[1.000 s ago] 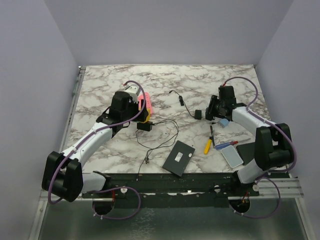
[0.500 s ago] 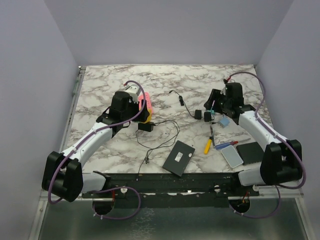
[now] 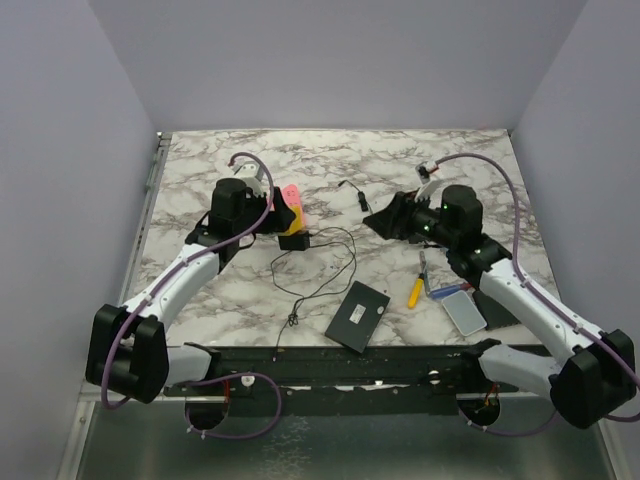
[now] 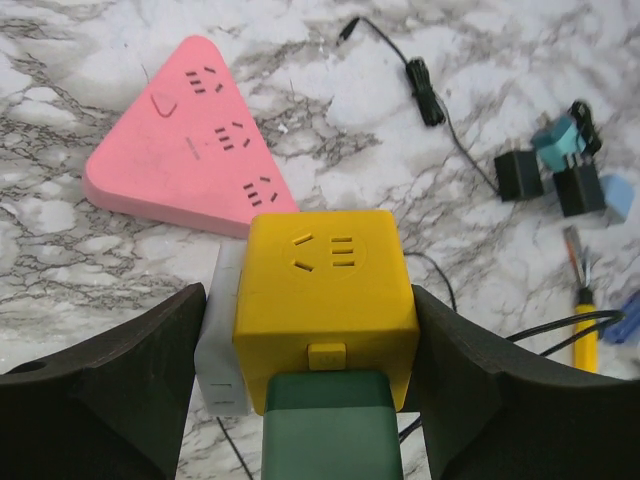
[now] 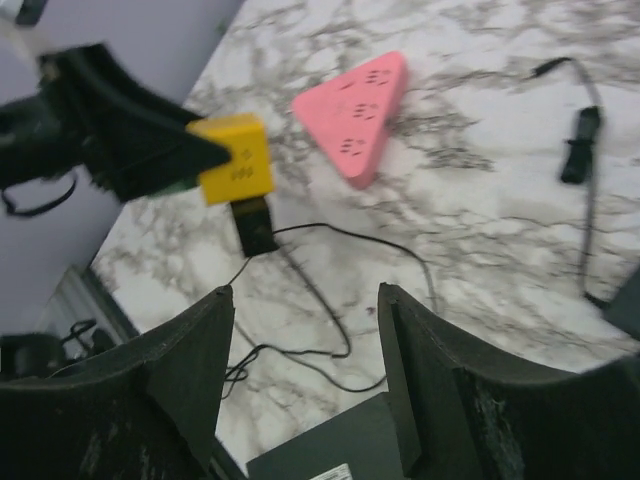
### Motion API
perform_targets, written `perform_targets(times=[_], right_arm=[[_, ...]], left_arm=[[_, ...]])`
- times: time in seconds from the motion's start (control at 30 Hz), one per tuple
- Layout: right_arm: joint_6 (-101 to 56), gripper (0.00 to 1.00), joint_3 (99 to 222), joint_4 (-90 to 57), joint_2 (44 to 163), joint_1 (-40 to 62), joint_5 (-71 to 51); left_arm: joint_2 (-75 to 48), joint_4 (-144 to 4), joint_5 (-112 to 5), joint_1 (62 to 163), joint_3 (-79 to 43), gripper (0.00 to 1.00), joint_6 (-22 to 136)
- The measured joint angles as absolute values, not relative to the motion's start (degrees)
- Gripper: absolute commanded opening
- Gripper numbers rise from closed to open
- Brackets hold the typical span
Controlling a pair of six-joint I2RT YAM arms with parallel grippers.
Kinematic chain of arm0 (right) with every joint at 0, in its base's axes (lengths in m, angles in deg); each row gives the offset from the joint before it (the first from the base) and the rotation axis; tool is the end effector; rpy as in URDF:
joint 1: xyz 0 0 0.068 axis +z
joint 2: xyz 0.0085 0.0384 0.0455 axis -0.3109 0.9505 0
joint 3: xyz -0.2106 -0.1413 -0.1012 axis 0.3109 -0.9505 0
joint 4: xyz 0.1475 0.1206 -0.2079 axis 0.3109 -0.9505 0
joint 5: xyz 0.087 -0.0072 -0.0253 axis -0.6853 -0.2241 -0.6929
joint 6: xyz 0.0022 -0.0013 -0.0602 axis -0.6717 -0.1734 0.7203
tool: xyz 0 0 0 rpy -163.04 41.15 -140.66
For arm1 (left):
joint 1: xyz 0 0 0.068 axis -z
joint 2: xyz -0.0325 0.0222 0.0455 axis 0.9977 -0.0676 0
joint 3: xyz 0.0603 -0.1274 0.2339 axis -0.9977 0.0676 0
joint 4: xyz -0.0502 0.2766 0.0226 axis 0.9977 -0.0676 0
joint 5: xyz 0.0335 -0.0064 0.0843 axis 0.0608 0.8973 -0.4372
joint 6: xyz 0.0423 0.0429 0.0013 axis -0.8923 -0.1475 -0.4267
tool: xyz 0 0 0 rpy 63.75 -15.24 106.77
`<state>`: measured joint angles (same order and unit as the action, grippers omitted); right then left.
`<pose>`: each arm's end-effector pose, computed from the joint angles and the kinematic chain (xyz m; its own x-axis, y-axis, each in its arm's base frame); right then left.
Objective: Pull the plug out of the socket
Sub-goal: Remove the plug from the socket.
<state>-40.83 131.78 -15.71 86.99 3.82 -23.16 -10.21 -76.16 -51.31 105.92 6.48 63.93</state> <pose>0.2625 0.1226 0.2956 -0.5263 0.2144 -0.8228 -0.4851 0.7190 0.4976 0.2902 -0.1129 0.2522 -0.5803 -0.1163 -0.8061 0.3167 0.8796 -0.3549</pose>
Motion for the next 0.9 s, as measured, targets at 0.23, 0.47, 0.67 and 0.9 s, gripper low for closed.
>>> perform_targets(times=[0.23,0.47,0.67,0.9], right_arm=[[-43.3,0.63,129.04,-7.34,86.18,19.14,-19.67],[-43.93,0.6,129.09,-0.33,92.93,25.26,-15.65],[-44.31,0.6,129.61,3.76,102.96,25.33,-14.51],[-43.23,0.63,129.61,12.66,107.9,25.33,-13.92]], left_arm=[[-10.34,-64.42,-47.74,100.47,8.12,0.0,78.51],[-11.43,-54.34,-44.33,99.73,9.74,0.0,88.83],[-11.48,-52.31,-42.98,99.58,12.51,0.0,90.69],[-11.91,-51.85,-41.49,99.49,13.1,0.0,90.93]])
